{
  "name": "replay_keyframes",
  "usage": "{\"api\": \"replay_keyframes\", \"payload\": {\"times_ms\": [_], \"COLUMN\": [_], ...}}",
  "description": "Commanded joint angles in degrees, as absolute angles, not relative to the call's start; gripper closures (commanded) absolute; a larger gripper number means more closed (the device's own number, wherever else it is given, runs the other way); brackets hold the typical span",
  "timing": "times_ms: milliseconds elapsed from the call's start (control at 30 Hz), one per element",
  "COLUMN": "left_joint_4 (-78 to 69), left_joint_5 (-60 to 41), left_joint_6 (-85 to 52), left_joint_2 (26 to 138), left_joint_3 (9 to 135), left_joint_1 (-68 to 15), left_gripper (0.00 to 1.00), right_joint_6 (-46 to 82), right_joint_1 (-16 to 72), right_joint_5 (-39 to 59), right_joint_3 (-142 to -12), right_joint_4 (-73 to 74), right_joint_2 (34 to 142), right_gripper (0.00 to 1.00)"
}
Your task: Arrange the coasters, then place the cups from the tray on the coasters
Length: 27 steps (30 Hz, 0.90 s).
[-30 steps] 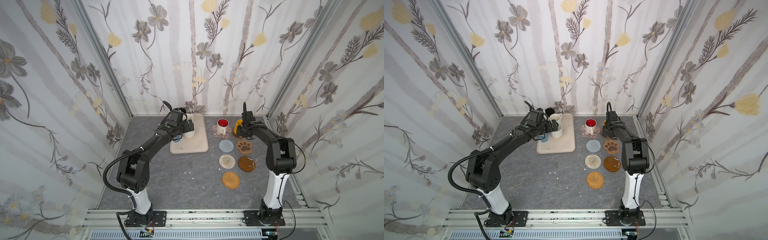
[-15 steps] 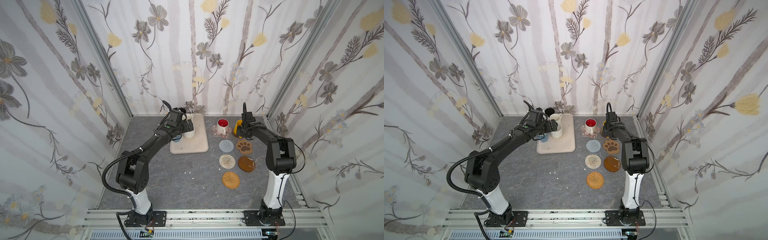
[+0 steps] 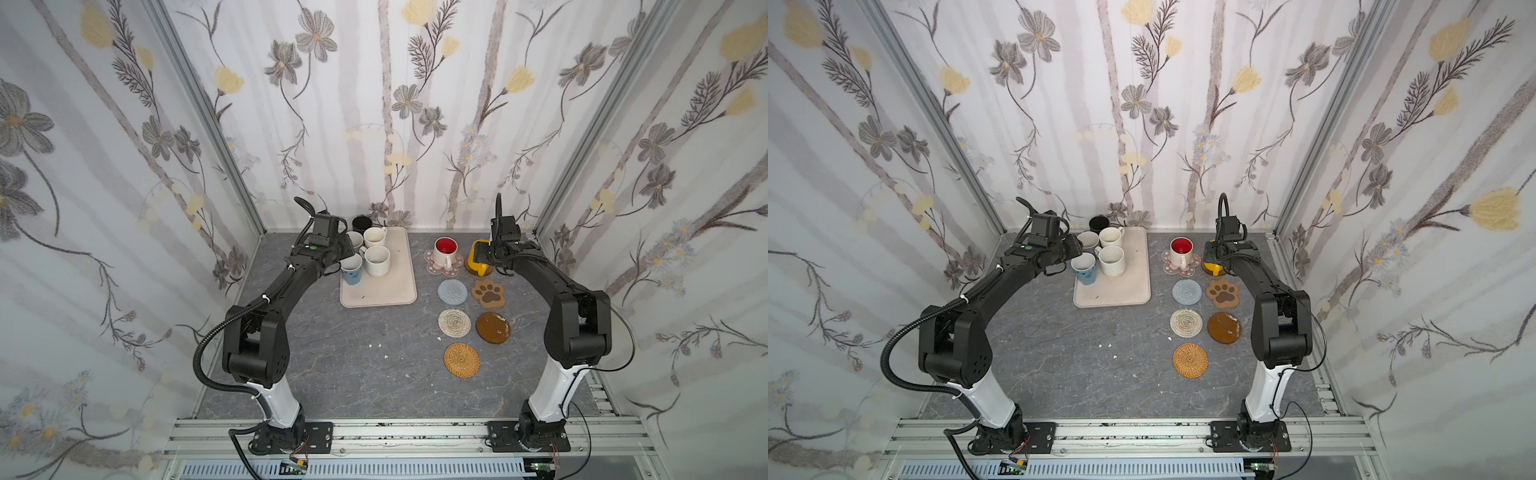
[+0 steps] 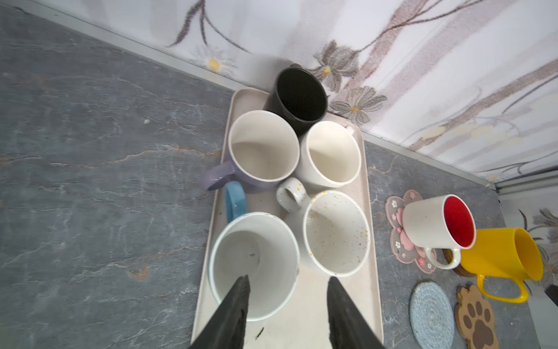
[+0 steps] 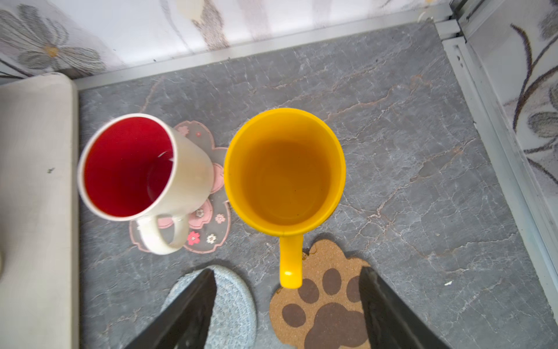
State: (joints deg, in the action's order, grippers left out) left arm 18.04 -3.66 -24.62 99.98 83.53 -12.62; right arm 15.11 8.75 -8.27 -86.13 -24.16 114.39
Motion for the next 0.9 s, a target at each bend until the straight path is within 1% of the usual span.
{"api": "replay_keyframes", "payload": {"times_ms": [0,133,267,500,700,867], "left_joint_4": [18.8,20.1,22.4,24.9,26.8,27.3], "left_joint_5": [-3.4,-2.8,-2.7,-1.4,-3.2,-5.1], "left_joint_6": [-23.5,-22.5,-21.4,-20.0,-19.3,-19.2], "left_joint_2": [101.4,104.9,109.5,115.1,119.0,120.7], "left_joint_3": [85.0,88.3,92.8,98.1,102.3,103.5], "left_joint_1": [-11.1,-9.5,-9.1,-8.9,-8.9,-8.9], "left_gripper": [0.68,0.85,0.93,0.97,0.97,0.98], "right_joint_6": [14.6,14.5,14.5,14.4,14.4,14.4], "right_joint_1": [10.8,14.9,18.3,21.7,22.6,23.0], "right_joint_5": [-9.0,-9.4,-9.1,-7.8,-6.9,-6.5], "right_joint_3": [-84.1,-82.3,-81.9,-82.0,-82.0,-82.0], "right_joint_4": [-20.5,-19.8,-20.0,-19.8,-19.8,-19.8], "right_joint_2": [111.1,107.9,106.3,105.2,105.3,105.5], "right_gripper": [0.24,0.23,0.23,0.23,0.23,0.23]}}
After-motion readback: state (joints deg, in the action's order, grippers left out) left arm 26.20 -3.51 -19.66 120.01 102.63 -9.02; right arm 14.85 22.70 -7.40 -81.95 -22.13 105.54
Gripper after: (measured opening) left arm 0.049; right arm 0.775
